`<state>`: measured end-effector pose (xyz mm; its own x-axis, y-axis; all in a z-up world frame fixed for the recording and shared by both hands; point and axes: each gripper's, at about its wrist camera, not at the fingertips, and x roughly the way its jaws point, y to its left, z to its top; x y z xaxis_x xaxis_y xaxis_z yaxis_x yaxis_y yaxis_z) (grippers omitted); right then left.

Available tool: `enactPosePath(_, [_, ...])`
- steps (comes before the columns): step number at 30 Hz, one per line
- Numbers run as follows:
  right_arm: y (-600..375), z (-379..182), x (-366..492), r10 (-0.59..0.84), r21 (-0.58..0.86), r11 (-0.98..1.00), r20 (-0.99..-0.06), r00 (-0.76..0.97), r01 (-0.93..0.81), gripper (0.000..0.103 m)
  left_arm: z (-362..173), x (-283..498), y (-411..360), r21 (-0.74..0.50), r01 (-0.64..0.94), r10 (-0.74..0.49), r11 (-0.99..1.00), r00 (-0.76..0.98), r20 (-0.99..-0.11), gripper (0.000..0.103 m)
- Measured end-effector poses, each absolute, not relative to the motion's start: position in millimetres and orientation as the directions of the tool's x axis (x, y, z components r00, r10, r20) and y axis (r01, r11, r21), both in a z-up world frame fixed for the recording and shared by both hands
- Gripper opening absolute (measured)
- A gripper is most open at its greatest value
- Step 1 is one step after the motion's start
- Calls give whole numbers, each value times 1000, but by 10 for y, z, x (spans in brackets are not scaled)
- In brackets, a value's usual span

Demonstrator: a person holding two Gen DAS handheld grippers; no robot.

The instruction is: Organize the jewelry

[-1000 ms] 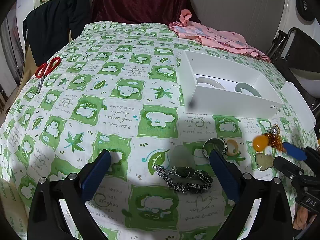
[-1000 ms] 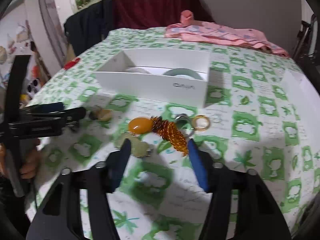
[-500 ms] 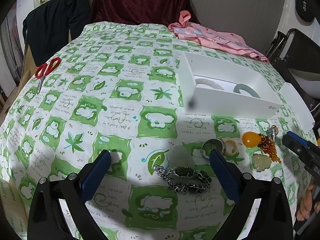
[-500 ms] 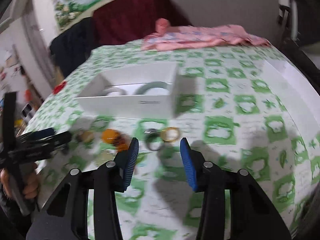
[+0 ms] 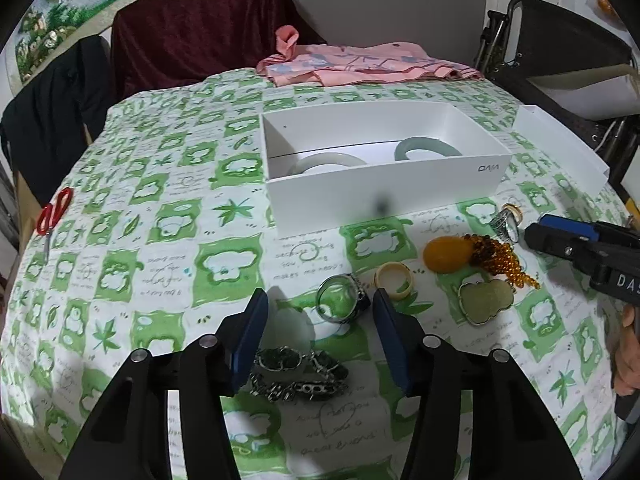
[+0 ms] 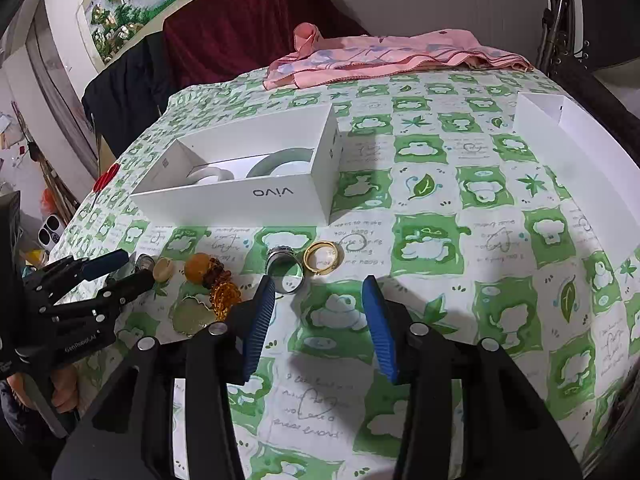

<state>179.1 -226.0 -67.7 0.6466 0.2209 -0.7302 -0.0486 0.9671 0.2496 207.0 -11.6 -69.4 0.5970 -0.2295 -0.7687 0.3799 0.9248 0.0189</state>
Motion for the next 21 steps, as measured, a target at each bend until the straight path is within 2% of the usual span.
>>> enactPosePath(4, [-2259,-671,1792,223,251,967,-730,646,-50,44,-696,2054,-161,10,412,-259,911,591,-764,29])
enactPosePath(11, [-2182,-654,1783,254,261,962,-723,643,-87,44,-617,2014,-38,-9,364,-252,932,628,-737,28])
enactPosePath(21, [-2047,-681,1887,226,193,974,-744,629,-121,45,-539,2035,115,-56,312,-254,948,640,-725,28])
